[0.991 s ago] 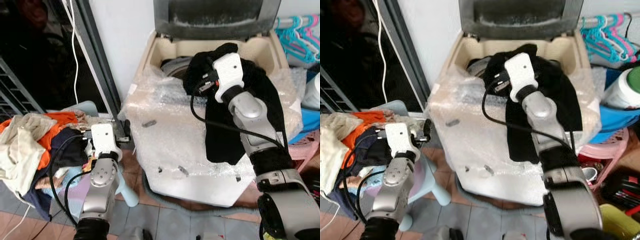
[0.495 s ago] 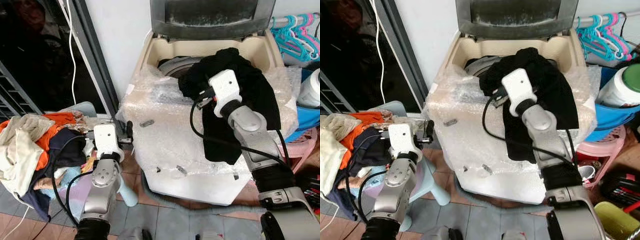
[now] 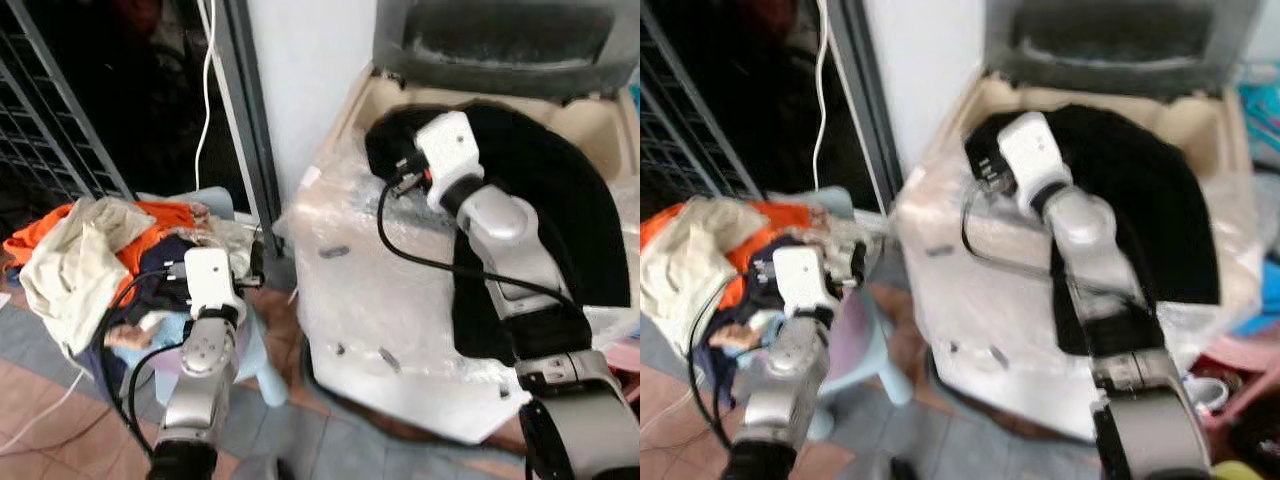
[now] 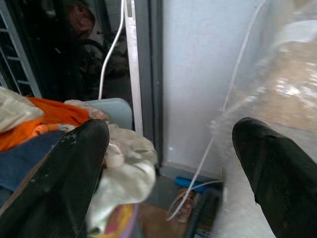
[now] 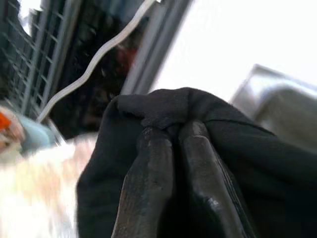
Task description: Clothes washing
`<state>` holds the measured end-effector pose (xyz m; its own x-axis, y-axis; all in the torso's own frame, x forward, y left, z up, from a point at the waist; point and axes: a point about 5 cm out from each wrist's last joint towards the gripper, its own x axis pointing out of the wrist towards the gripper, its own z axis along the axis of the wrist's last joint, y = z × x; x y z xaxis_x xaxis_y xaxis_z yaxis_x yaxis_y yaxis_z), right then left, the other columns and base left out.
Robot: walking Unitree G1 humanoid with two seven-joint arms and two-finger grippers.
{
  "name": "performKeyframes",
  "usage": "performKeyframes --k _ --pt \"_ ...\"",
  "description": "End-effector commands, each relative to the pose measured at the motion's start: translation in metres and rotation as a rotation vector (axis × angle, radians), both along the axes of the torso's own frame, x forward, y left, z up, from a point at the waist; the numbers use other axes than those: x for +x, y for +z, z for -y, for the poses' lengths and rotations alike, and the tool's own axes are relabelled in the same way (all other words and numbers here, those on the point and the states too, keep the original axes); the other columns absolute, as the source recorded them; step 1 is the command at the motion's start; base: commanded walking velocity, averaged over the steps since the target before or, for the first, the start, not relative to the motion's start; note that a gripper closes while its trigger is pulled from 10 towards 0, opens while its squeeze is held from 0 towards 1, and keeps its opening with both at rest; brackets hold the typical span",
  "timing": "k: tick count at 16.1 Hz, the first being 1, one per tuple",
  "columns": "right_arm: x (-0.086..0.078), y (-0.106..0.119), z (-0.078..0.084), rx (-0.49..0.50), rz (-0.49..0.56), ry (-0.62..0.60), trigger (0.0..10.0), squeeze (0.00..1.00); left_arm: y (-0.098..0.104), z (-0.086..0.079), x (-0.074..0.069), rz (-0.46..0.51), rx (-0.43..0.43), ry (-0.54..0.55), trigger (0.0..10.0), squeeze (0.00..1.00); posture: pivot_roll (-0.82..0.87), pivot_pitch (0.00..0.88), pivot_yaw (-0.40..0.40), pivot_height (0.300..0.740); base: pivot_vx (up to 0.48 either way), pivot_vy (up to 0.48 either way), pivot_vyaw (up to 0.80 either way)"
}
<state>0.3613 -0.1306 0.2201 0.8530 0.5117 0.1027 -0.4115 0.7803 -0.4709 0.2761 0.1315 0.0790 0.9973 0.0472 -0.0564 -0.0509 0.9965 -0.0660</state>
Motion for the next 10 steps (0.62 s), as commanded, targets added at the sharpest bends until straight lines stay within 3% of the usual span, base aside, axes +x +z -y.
performKeyframes --k 1,3,4,5,7,8,9,10 --pt "0.003 0.013 -0.004 -0.048 0.039 0.047 10.0 0.0 0.005 0.004 0.003 0.013 -0.008 -0.012 10.0 0.0 -0.12 0.0 0.109 0.74 0.42 0.0 0.0" --pt "0.016 0.044 -0.008 -0.135 0.149 0.06 10.0 0.0 0.005 0.005 0.004 0.013 -0.004 -0.013 10.0 0.0 -0.12 0.0 0.11 0.74 0.171 0.0 0.0" --pt "0.022 0.079 -0.001 -0.116 0.315 -0.044 10.0 0.0 0.005 0.005 0.005 0.012 -0.002 -0.014 10.0 0.0 -0.11 0.0 0.107 0.74 0.0 0.0 0.0" --pt "0.018 0.158 0.03 0.095 0.615 -0.299 10.0 0.0 0.005 0.005 0.005 0.011 0.001 -0.01 10.0 0.0 -0.1 0.0 0.103 0.74 0.0 0.0 0.0" --pt "0.012 0.184 0.049 0.207 0.671 -0.365 10.0 0.0 0.004 0.003 0.004 0.008 0.003 -0.002 10.0 0.0 -0.1 0.0 0.095 0.74 0.0 0.0 0.0" --pt "0.024 0.157 0.044 0.152 0.52 -0.311 10.0 0.0 0.004 0.003 0.003 0.008 0.003 0.001 10.0 0.0 -0.1 0.0 0.091 0.74 0.0 0.0 0.0" --pt "0.036 0.104 0.039 0.095 0.287 -0.256 10.0 0.0 0.004 0.004 0.003 0.007 0.001 0.002 10.0 0.0 -0.1 0.0 0.089 0.74 0.0 0.0 0.0" --pt "0.036 0.051 0.034 0.029 0.138 -0.191 10.0 0.14 0.004 0.004 0.002 0.006 0.0 0.002 10.0 0.0 -0.1 0.0 0.091 0.74 0.0 0.0 0.0"
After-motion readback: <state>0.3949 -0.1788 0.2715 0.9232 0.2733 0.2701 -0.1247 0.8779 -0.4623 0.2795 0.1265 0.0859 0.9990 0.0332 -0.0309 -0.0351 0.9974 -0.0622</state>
